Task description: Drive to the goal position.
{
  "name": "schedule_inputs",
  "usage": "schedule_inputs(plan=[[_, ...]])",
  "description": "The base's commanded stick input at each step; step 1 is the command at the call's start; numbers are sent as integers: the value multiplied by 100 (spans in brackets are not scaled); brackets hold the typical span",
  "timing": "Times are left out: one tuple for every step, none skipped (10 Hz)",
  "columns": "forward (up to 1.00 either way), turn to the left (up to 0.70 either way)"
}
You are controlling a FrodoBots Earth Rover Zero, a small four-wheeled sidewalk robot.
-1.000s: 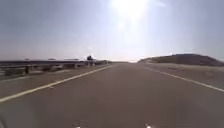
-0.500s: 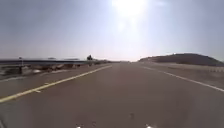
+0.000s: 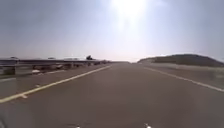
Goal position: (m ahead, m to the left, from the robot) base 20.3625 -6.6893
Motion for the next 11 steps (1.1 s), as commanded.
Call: schedule_inputs(plan=[[70, 0], [70, 0], [70, 0], [70, 0], [70, 0], [70, 0], [70, 0], [70, 0], [70, 0], [70, 0], [70, 0]])
